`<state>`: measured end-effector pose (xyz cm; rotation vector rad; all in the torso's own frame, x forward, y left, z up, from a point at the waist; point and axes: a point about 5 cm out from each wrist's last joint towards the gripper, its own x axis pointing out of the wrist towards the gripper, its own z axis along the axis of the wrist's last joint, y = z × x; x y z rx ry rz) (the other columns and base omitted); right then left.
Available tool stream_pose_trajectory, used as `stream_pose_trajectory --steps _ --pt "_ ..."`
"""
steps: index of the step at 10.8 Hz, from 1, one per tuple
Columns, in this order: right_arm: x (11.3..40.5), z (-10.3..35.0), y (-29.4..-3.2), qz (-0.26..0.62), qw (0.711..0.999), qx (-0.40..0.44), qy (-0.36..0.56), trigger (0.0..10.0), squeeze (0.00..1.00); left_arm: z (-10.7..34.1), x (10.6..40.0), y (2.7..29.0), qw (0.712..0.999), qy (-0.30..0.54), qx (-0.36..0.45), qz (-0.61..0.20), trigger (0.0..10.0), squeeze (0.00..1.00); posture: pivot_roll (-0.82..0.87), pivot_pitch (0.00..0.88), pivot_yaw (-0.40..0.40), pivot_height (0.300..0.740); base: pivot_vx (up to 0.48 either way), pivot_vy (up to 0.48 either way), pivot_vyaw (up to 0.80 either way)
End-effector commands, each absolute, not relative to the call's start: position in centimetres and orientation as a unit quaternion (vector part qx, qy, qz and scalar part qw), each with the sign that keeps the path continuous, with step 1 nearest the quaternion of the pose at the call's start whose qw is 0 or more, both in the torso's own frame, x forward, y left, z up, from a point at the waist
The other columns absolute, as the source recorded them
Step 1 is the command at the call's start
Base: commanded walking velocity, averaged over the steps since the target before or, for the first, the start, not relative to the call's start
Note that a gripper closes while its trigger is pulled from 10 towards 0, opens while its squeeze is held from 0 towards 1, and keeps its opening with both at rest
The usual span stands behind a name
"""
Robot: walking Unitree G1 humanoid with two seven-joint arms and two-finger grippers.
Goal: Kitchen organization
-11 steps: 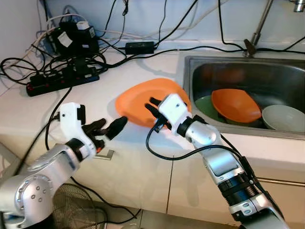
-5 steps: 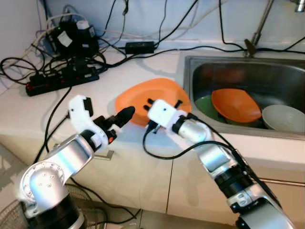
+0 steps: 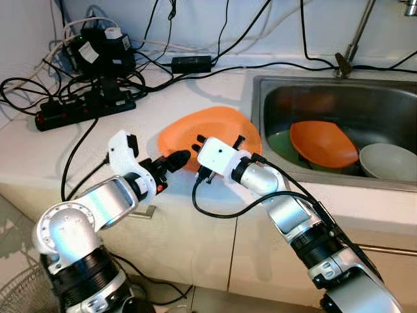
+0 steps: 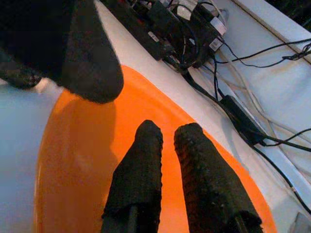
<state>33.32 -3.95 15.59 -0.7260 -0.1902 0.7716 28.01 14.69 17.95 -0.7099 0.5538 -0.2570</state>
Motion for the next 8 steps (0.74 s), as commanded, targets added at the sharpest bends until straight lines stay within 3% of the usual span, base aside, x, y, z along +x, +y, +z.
stream_pose_trajectory --steps 1,4,8 --pt "33.1 15.0 -3.8 0.382 0.851 -0.351 -0.078 10.0 0.00 18.5 28.7 14.9 0.897 0.260 -0.342 -0.103 10.0 0.00 0.16 0.000 0.097 0.740 0.000 0.000 0.00" --pt "32.7 14.3 -3.6 0.399 0.821 -0.405 -0.056 10.0 0.00 19.5 29.8 14.4 0.896 0.240 -0.361 -0.093 10.0 0.00 0.15 0.000 0.098 0.740 0.000 0.000 0.00" --pt "33.0 15.1 -4.4 0.399 0.809 -0.430 -0.045 10.0 0.00 19.2 30.0 13.7 0.889 0.249 -0.373 -0.096 10.0 0.00 0.14 0.000 0.100 0.740 0.000 0.000 0.00"
